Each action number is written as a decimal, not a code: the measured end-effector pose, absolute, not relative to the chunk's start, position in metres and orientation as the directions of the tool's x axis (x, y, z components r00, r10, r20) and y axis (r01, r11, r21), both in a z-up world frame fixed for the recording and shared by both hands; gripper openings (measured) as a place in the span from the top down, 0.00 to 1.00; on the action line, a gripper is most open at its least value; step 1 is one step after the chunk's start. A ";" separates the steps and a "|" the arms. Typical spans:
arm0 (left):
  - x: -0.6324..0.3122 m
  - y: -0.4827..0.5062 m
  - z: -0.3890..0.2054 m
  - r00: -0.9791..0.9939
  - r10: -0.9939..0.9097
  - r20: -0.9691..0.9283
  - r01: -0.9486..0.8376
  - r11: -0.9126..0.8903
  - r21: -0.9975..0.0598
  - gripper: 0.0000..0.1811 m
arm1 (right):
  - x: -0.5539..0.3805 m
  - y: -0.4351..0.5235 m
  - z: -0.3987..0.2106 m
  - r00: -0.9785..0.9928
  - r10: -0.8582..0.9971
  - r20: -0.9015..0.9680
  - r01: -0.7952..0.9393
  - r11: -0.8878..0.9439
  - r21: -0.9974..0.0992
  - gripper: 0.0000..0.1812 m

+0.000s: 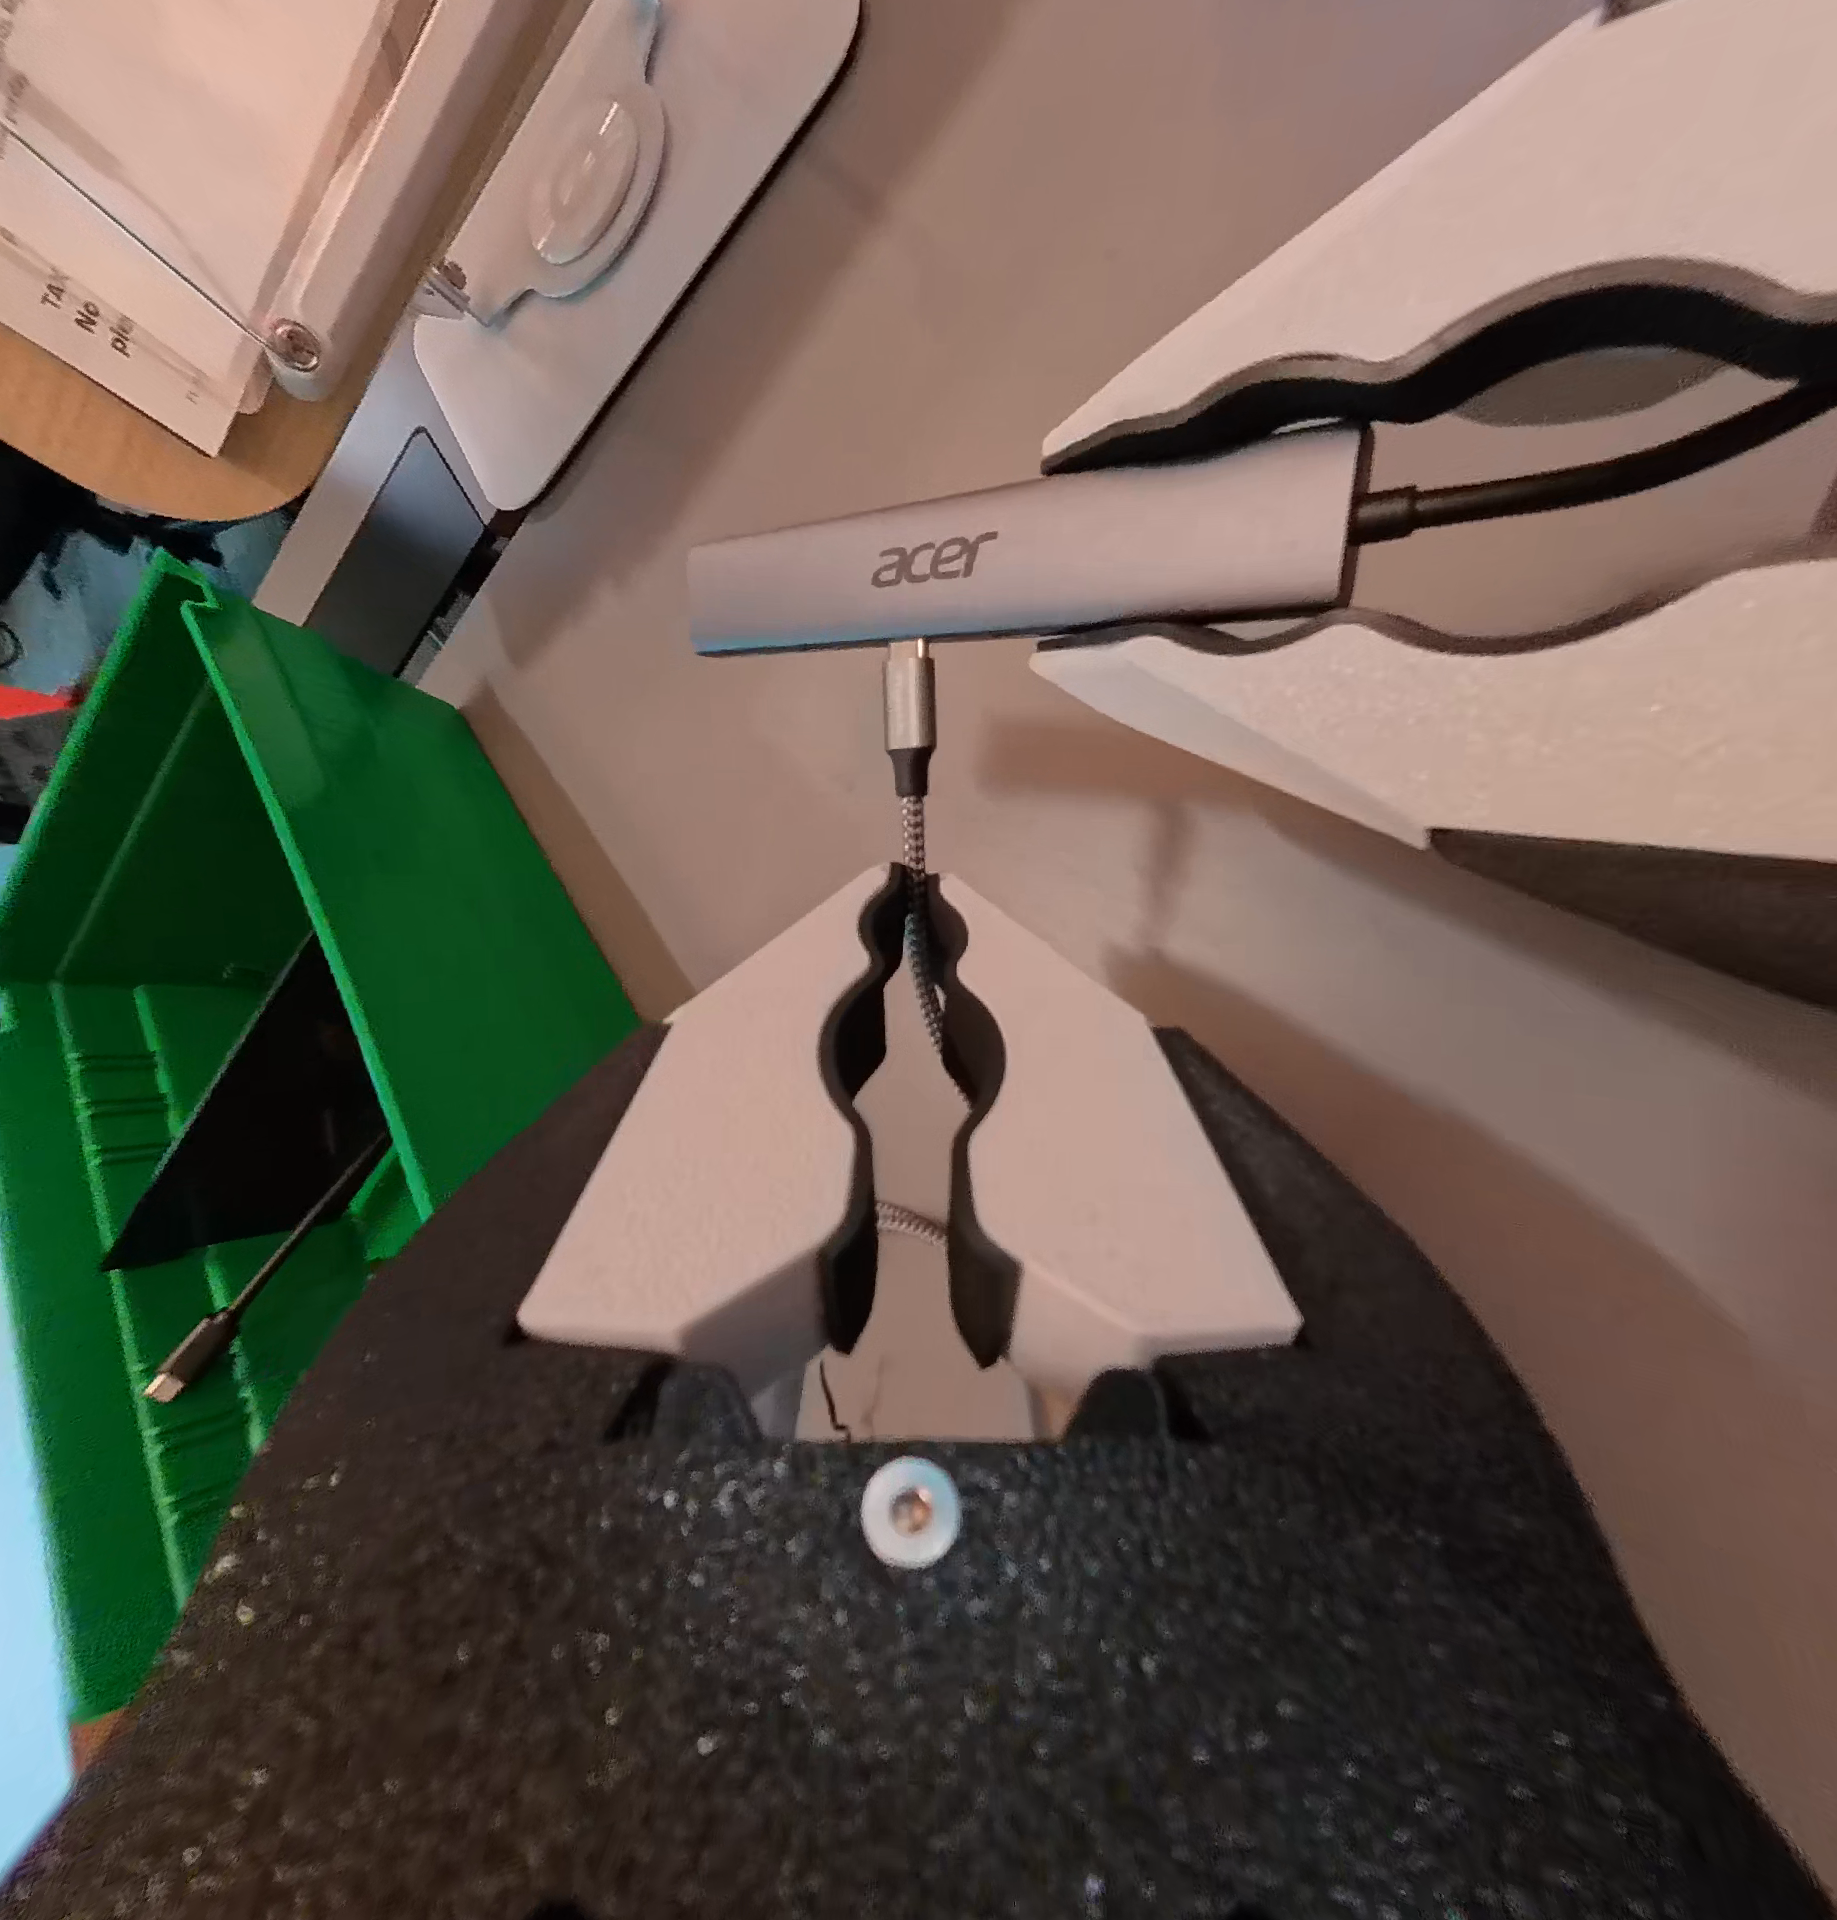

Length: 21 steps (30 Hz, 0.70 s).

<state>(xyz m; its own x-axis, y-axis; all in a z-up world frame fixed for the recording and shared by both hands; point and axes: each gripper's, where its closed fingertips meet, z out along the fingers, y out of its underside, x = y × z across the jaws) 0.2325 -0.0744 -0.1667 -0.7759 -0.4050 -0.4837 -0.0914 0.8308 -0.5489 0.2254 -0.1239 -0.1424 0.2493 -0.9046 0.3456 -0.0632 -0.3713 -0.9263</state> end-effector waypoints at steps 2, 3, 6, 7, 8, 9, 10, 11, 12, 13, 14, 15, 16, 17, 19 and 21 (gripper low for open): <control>0.232 -0.076 -0.166 -0.780 -0.419 -0.464 -0.092 0.811 -0.577 1.00 | 0.225 -0.124 -0.140 0.259 -0.919 0.298 -0.060 -0.323 -0.944 0.88; 0.232 -0.077 -0.164 -0.782 -0.429 -0.452 -0.088 0.795 -0.601 1.00 | 0.225 -0.126 -0.139 0.263 -0.925 0.275 -0.059 -0.300 -0.952 0.88; 0.230 -0.085 -0.154 -0.807 -0.450 -0.382 -0.055 0.701 -0.711 1.00 | 0.223 -0.132 -0.132 0.283 -0.942 0.182 -0.047 -0.203 -0.978 0.88; 0.228 -0.088 -0.149 -0.820 -0.448 -0.356 -0.035 0.660 -0.750 0.99 | 0.222 -0.134 -0.129 0.294 -0.946 0.135 -0.042 -0.153 -0.987 0.88; 0.226 -0.091 -0.143 -0.835 -0.440 -0.330 -0.011 0.614 -0.789 0.97 | 0.221 -0.136 -0.126 0.305 -0.948 0.088 -0.035 -0.103 -0.994 0.88; 0.223 -0.093 -0.137 -0.849 -0.435 -0.301 0.001 0.567 -0.824 0.91 | 0.220 -0.138 -0.122 0.312 -0.949 0.046 -0.028 -0.057 -0.998 0.88; 0.221 -0.093 -0.133 -0.859 -0.436 -0.266 -0.005 0.527 -0.850 0.86 | 0.220 -0.140 -0.119 0.312 -0.950 0.013 -0.020 -0.020 -1.000 0.88; 0.219 -0.094 -0.130 -0.869 -0.439 -0.229 -0.019 0.492 -0.871 0.84 | 0.219 -0.142 -0.117 0.314 -0.949 -0.010 -0.012 0.006 -1.000 0.88; 0.219 -0.094 -0.127 -0.874 -0.446 -0.192 -0.036 0.454 -0.890 0.83 | 0.218 -0.142 -0.115 0.322 -0.947 -0.021 -0.006 0.020 -1.000 0.88; 0.218 -0.095 -0.124 -0.879 -0.452 -0.154 -0.054 0.415 -0.908 0.84 | 0.218 -0.142 -0.113 0.329 -0.944 -0.027 0.005 0.030 -1.000 0.88; 0.217 -0.096 -0.123 -0.885 -0.450 -0.117 -0.071 0.380 -0.922 0.84 | 0.216 -0.140 -0.111 0.339 -0.940 -0.030 0.019 0.039 -0.999 0.88; 0.217 -0.097 -0.121 -0.888 -0.451 -0.082 -0.090 0.347 -0.933 0.84 | 0.215 -0.137 -0.109 0.354 -0.935 -0.031 0.029 0.044 -0.999 0.88; 0.217 -0.098 -0.118 -0.888 -0.457 -0.052 -0.104 0.310 -0.945 0.84 | 0.214 -0.134 -0.108 0.364 -0.931 -0.024 0.036 0.040 -0.999 0.88; 0.218 -0.098 -0.114 -0.887 -0.461 -0.027 -0.110 0.270 -0.957 0.86 | 0.214 -0.133 -0.107 0.365 -0.931 -0.007 0.047 0.026 -0.999 0.88; 0.218 -0.098 -0.108 -0.882 -0.472 -0.010 -0.103 0.212 -0.972 0.89 | 0.212 -0.128 -0.106 0.375 -0.926 0.032 0.067 -0.007 -0.998 0.88; 0.221 -0.096 -0.107 -0.864 -0.501 -0.048 -0.071 0.216 -0.974 0.93 | 0.211 -0.124 -0.104 0.384 -0.923 0.032 0.077 -0.003 -0.997 0.88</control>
<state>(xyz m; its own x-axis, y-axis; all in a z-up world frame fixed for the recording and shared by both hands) 0.2214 -0.0956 -0.1068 -0.8642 -0.5010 -0.0476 -0.0715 0.2159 -0.9738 0.2114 -0.1239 -0.1039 0.3835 -0.9230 0.0320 0.0766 -0.0027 -0.9971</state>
